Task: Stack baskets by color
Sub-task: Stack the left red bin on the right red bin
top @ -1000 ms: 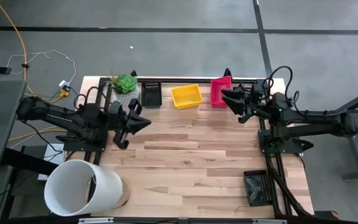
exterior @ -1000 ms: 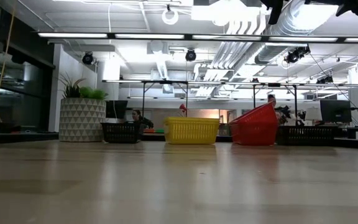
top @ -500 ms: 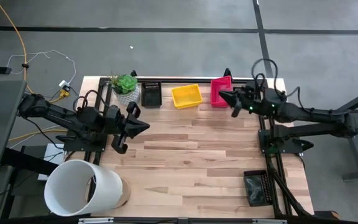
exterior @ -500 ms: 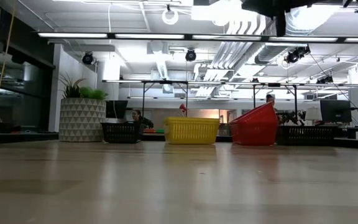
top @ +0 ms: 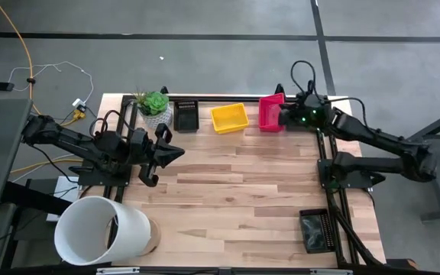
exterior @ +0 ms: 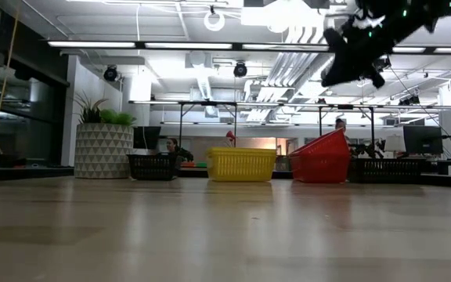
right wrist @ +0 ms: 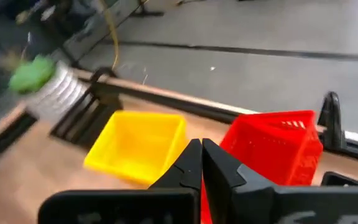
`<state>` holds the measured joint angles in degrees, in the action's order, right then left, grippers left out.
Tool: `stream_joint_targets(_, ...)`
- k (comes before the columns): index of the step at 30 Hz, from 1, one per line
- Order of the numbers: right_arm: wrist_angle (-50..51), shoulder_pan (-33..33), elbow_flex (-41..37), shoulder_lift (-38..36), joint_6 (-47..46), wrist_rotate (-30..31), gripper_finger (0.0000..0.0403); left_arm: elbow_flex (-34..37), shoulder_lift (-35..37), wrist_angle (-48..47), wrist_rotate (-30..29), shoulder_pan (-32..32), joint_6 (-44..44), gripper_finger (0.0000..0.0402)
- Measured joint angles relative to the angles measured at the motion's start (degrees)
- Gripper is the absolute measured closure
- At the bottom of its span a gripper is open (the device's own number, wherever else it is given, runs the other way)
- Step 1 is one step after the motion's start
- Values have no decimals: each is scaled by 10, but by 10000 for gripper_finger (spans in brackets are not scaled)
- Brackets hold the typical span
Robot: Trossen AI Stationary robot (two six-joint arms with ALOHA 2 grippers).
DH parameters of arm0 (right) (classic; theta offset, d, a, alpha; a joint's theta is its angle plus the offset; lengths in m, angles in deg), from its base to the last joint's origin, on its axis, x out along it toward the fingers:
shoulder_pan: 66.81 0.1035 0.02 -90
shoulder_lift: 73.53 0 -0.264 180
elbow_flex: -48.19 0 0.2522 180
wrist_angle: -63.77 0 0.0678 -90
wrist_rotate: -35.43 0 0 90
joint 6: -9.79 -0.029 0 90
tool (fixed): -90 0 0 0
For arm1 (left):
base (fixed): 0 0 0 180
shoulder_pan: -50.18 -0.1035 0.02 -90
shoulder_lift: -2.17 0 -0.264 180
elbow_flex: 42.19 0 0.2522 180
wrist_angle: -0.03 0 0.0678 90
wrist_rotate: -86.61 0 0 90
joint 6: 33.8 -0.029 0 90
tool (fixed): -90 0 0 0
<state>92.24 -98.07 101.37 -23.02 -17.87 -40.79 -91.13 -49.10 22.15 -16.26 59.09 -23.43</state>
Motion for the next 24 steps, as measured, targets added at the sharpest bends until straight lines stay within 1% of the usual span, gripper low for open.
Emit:
stream_joint_targets(5, -86, -59, -76, 14, -62, -3, 403, 0, 0, 0, -6, 0, 2, 401)
stream_joint_targets(8, -136, -71, -110, 33, -96, -2, 403, 0, 0, 0, -17, 0, 9, 401)
stream_joint_targets(12, -209, -74, -133, 69, -96, -2, 403, 0, 0, 0, -24, 0, 10, 401)
stream_joint_targets(19, -224, -74, -134, 132, -84, 14, 403, 0, 0, 0, -30, 0, 10, 401)
stream_joint_targets(24, -229, -74, -134, 157, -68, 12, 403, 0, 0, 0, -32, 0, 10, 401)
